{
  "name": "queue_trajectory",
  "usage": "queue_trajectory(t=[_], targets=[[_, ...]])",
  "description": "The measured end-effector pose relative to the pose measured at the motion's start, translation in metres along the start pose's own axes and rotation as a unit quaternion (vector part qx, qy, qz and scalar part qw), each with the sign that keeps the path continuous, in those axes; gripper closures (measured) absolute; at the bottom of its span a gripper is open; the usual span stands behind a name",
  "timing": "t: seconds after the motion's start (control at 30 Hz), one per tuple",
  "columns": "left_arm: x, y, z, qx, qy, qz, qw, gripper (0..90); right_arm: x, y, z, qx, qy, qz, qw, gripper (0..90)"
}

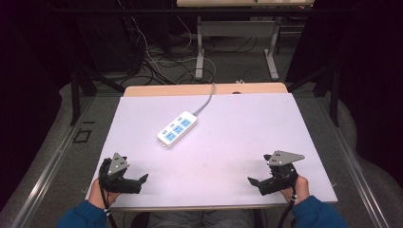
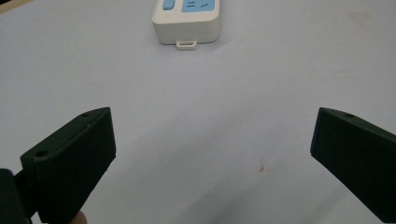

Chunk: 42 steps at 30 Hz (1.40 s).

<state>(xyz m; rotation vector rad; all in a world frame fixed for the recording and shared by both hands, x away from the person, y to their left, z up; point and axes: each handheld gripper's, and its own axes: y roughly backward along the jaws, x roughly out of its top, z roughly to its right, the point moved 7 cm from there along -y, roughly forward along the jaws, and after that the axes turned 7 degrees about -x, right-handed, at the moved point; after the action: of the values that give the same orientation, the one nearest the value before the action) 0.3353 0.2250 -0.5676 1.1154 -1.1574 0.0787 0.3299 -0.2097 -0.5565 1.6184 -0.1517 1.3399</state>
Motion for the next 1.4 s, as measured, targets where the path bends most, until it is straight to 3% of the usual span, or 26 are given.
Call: queue_trajectory(t=[0.43, 0.7, 1.03, 1.4], targets=[[0.004, -0.001, -0.001, 0.002, -0.002, -0.006, 1.0, 0.0, 0.0, -0.001, 0.0, 0.008, -0.003, 0.003, 1.0, 0.9], [0.008, -0.005, -0.008, 0.01, 0.001, -0.007, 0.9999, 0.0, 0.0, -0.003, 0.0, 0.01, -0.003, 0.002, 0.9999, 1.2], [0.015, -0.014, -0.01, 0.0, 0.005, -0.011, 0.9999, 0.0, 0.0, -0.003, 0.0, 0.011, -0.004, -0.002, 0.9999, 1.5], [0.025, -0.022, -0.016, 0.005, 0.01, -0.007, 0.9999, 0.0, 0.0, -0.004, 0.001, 0.006, 0.0, 0.0, 1.0, 1.8]])
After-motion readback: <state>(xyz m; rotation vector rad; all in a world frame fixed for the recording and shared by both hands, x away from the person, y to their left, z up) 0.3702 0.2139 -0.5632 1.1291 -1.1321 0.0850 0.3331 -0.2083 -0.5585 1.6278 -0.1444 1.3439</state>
